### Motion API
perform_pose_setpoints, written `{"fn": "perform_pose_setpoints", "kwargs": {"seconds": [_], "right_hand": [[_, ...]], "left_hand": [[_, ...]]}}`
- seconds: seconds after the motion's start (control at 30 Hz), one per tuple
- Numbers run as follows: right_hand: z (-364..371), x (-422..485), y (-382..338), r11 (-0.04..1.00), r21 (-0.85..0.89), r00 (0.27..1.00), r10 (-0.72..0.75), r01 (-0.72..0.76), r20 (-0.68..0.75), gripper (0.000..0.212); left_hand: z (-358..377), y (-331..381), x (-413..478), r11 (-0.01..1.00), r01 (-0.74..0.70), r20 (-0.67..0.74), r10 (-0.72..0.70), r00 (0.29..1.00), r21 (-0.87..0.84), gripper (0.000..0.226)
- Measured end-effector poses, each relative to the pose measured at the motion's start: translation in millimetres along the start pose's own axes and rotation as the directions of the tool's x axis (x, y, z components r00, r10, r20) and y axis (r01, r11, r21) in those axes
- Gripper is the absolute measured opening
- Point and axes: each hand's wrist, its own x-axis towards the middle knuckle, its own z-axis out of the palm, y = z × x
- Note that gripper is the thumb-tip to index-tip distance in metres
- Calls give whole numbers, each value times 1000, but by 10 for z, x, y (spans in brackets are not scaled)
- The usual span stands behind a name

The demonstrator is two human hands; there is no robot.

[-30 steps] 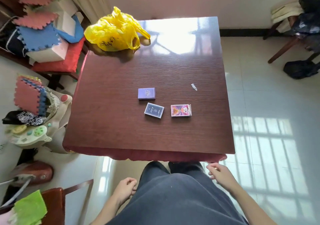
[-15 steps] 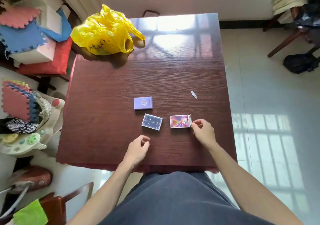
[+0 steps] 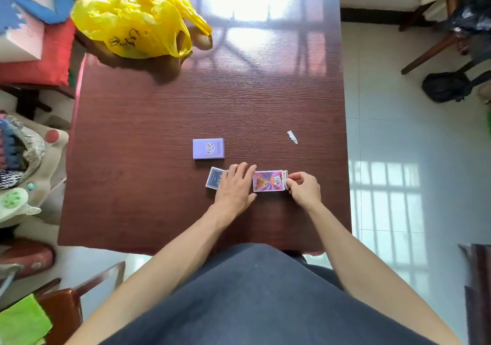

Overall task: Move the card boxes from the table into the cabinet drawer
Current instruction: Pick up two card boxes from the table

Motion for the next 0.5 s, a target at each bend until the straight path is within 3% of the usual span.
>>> {"fn": "perform_pose_setpoints", "kwargs": {"seconds": [0.1, 0.3, 0.5], "right_hand": [[-12, 17, -18, 1000, -18, 1000, -9, 9, 10, 7], [-16, 11, -62, 1000, -18, 999, -9, 10, 34, 12], [-1, 8, -63, 1000, -8, 999, -22, 22, 33, 7]], "left_hand": [[47, 128, 89, 998, -49, 43, 47, 998, 35, 80], [88, 161, 132, 998, -49, 60, 47, 997, 35, 58], [80, 165, 127, 999, -50, 77, 48, 996, 21, 57]]}}
